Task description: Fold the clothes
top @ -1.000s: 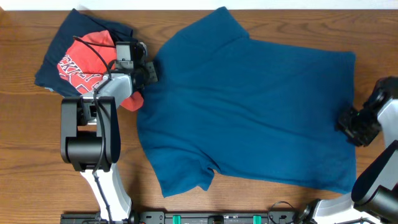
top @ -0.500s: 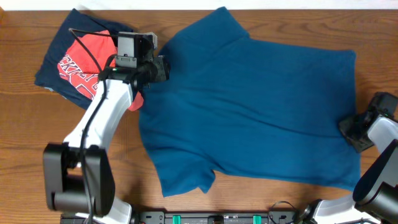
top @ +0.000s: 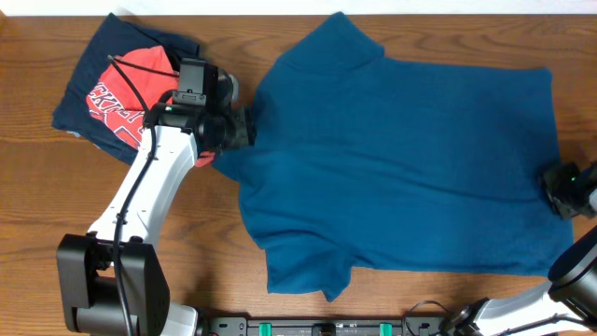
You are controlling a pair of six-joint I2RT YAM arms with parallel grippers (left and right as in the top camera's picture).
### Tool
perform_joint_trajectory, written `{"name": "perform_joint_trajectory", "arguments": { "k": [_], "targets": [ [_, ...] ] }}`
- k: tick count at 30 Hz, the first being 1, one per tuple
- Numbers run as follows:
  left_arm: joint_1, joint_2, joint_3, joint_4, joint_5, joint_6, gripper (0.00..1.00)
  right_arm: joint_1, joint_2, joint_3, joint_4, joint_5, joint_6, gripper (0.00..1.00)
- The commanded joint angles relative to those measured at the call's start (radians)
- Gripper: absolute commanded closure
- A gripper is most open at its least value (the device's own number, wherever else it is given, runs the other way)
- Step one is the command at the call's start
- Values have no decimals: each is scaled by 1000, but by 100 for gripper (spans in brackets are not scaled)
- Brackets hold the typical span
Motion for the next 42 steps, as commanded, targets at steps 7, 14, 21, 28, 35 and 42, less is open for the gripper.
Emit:
{"name": "perform_joint_trajectory", "arguments": {
  "k": [7,14,21,28,35,42],
  "targets": [
    [1,-125,0,-360,2,-26,54,0,-229,132,-126,-256,-51,53],
    [-17,-125,-162,-542,7,-122,63,4,-392,132,-263,-240,-52,51],
    [-150,-126,-428,-428,73,-190,64,6,-394,130,-356,-230,-93,47],
    [-351,-126,-575,-197,73,-352,48,6,-392,130,-375,-186,-104,46],
    [-417,-125,-614,-110,118,-391,37,6,-392,130,-375,-185,-104,45],
    [-418,-125,-614,-76,251,-391,76,6,-392,130,-391,-163,-104,45]
  ]
}}
